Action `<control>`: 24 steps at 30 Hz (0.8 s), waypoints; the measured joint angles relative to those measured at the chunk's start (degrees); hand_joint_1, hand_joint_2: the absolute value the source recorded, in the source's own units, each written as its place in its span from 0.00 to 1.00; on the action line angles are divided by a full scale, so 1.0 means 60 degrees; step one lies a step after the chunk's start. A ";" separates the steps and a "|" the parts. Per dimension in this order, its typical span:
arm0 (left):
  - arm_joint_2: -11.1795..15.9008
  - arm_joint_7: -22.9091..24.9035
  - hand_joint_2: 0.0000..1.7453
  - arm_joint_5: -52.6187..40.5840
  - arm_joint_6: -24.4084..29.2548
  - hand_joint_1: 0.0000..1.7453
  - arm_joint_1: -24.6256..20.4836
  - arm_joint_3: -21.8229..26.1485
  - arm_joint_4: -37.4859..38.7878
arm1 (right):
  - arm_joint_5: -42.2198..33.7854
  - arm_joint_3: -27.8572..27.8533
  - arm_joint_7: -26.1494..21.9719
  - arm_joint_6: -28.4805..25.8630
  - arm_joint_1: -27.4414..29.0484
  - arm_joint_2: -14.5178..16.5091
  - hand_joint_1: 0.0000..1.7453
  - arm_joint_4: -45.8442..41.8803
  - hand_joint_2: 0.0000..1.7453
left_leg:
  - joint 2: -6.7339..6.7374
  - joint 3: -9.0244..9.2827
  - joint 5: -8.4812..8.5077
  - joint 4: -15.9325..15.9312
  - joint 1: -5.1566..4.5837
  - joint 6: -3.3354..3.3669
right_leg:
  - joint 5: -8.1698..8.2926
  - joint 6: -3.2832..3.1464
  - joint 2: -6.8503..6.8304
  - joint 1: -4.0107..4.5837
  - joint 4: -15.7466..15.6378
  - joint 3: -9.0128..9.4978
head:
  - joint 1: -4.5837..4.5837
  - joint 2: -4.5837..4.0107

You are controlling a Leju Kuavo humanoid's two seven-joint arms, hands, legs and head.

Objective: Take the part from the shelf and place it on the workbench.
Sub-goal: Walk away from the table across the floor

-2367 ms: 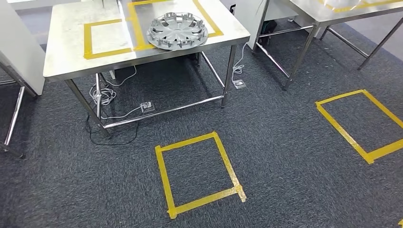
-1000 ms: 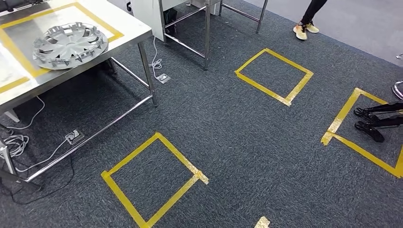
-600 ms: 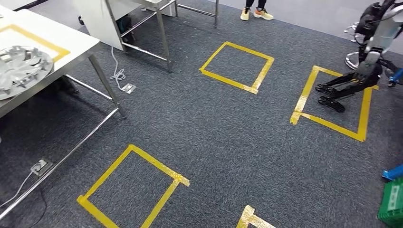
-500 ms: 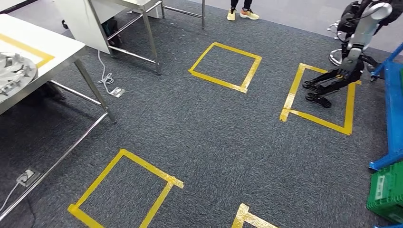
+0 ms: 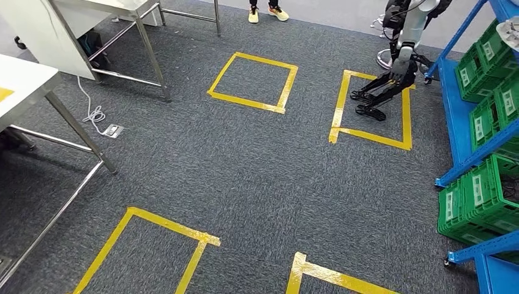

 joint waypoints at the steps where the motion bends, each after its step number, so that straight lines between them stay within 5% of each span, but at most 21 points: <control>1: -0.0004 -0.0001 0.00 -0.0002 0.0000 0.00 -0.0005 0.0000 0.0000 | 0.0000 0.0000 0.0000 0.0000 -0.0012 -0.0003 0.00 0.0000 0.00 | 0.0101 0.0025 -0.0040 0.0000 -0.0015 -0.0052 | 0.0151 -0.0068 -0.0177 0.0033 -0.0484 0.0285 | 0.0019 0.0000; 3: -0.0004 -0.0003 0.00 -0.0005 0.0000 0.00 -0.0007 0.0000 0.0002 | 0.0000 0.0000 0.0000 0.0003 -0.0043 -0.0003 0.00 0.0000 0.00 | 0.0224 0.0035 -0.0097 0.0001 -0.0043 -0.0135 | 0.0189 -0.0173 -0.0351 0.0087 -0.0808 0.0506 | 0.0023 0.0000; 8: -0.0010 -0.0010 0.00 -0.0023 0.0005 0.00 -0.0022 0.0000 0.0001 | 0.0000 0.0000 0.0005 0.0003 -0.0033 -0.0005 0.00 0.0000 0.00 | 0.0340 0.0077 -0.0126 -0.0012 -0.0030 -0.0192 | 0.0174 -0.0235 -0.0212 0.0107 -0.0801 0.0466 | 0.0005 0.0000; 10: -0.0016 -0.0020 0.00 -0.0063 0.0045 0.00 -0.0028 -0.0002 -0.0006 | -0.0010 -0.0001 0.0023 0.0003 -0.0022 -0.0022 0.00 0.0000 0.00 | -0.0141 -0.0270 -0.0684 0.0977 0.0023 -0.0321 | 0.0233 -0.0407 0.0184 0.0066 -0.0912 0.0519 | -0.0118 0.0000; 12: -0.0015 -0.0044 0.00 -0.0087 0.0092 0.00 -0.0003 -0.0007 -0.0011 | -0.0020 -0.0001 0.0061 0.0012 -0.0025 -0.0030 0.00 0.0000 0.00 | -0.0742 -0.0951 -0.1221 0.2378 0.0069 -0.0423 | 0.0306 -0.0539 0.0682 0.0016 -0.1024 0.0661 | -0.0275 0.0000; 14: -0.0012 -0.0117 0.00 -0.0087 0.0107 0.00 0.0023 -0.0011 -0.0009 | -0.0019 0.0000 0.0113 0.0019 -0.0012 -0.0024 0.00 0.0000 0.00 | -0.0813 -0.1077 -0.0815 0.2286 0.0080 -0.0422 | 0.0289 -0.0514 0.1022 0.0011 -0.0997 0.0671 | -0.0342 0.0000; 17: 0.0006 -0.0172 0.00 -0.0091 0.0114 0.00 0.0024 -0.0011 -0.0007 | -0.0018 0.0000 0.0145 0.0024 -0.0008 -0.0022 0.00 0.0000 0.00 | -0.1416 -0.0526 0.0025 0.0679 0.0152 -0.0397 | 0.0210 -0.0377 0.1431 -0.0005 -0.0841 0.0595 | -0.0414 0.0000; 19: 0.0016 -0.0150 0.00 -0.0096 0.0115 0.00 0.0007 -0.0011 -0.0007 | -0.0020 0.0000 0.0141 0.0030 -0.0009 -0.0017 0.00 0.0000 0.00 | -0.1686 -0.0339 0.0011 0.0294 0.0152 -0.0342 | 0.0201 -0.0231 0.1653 -0.0038 -0.0753 0.0453 | -0.0419 0.0000; 21: 0.0026 -0.0139 0.00 -0.0098 0.0114 0.00 -0.0018 -0.0011 -0.0006 | -0.0022 0.0000 0.0138 0.0036 0.0020 -0.0011 0.00 0.0002 0.00 | -0.1478 -0.0268 0.0024 0.0251 0.0131 -0.0231 | 0.0237 -0.0100 0.1797 -0.0092 -0.0736 0.0310 | -0.0400 0.0000; 24: 0.0043 -0.0138 0.00 -0.0098 0.0107 0.00 -0.0017 -0.0011 -0.0002 | -0.0022 0.0002 0.0140 0.0041 0.0013 0.0005 0.00 0.0003 0.00 | -0.1077 -0.0214 0.0060 0.0163 0.0117 -0.0048 | -0.0211 -0.0005 0.1001 -0.0053 0.0098 -0.0174 | -0.0232 0.0000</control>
